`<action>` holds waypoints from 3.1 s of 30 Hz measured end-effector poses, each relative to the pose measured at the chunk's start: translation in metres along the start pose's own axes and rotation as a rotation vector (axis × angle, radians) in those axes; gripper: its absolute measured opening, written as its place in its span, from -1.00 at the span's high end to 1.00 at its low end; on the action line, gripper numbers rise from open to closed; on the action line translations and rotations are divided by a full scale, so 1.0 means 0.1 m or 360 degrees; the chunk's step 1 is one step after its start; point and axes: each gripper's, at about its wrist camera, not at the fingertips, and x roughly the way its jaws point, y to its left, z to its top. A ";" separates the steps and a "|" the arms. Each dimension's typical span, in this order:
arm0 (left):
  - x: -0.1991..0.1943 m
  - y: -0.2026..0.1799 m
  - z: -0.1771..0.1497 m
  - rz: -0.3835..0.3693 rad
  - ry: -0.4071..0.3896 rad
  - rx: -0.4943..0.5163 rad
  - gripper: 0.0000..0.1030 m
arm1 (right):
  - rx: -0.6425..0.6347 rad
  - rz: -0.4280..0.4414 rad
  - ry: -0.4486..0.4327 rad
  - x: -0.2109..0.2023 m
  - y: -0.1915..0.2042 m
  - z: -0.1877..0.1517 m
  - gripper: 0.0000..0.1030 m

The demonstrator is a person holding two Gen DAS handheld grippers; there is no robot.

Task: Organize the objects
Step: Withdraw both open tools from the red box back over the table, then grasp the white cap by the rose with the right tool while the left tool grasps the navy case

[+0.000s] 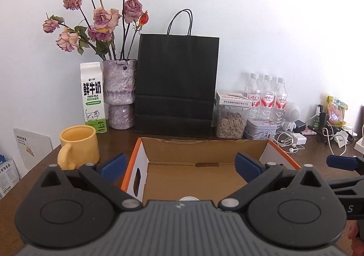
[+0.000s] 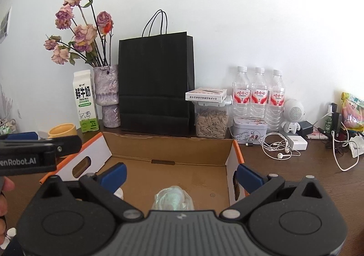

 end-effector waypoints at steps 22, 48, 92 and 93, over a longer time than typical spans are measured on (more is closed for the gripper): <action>-1.13 0.44 -0.54 0.0060 0.0045 0.0029 -1.00 | -0.0044 -0.0029 0.0017 -1.29 0.10 -0.76 -1.00; -1.35 0.74 -1.21 0.0112 0.0355 0.0015 -1.00 | 0.0015 -0.0108 0.0248 -1.51 -0.04 -1.40 -0.81; -0.93 0.50 -1.35 0.0009 0.0531 -0.0025 -0.34 | 0.0132 -0.0013 0.0322 -1.07 -0.08 -1.46 0.24; -0.94 0.50 -1.35 0.0008 0.0522 -0.0028 -0.31 | 0.0133 -0.0012 0.0320 -1.07 -0.08 -1.46 0.24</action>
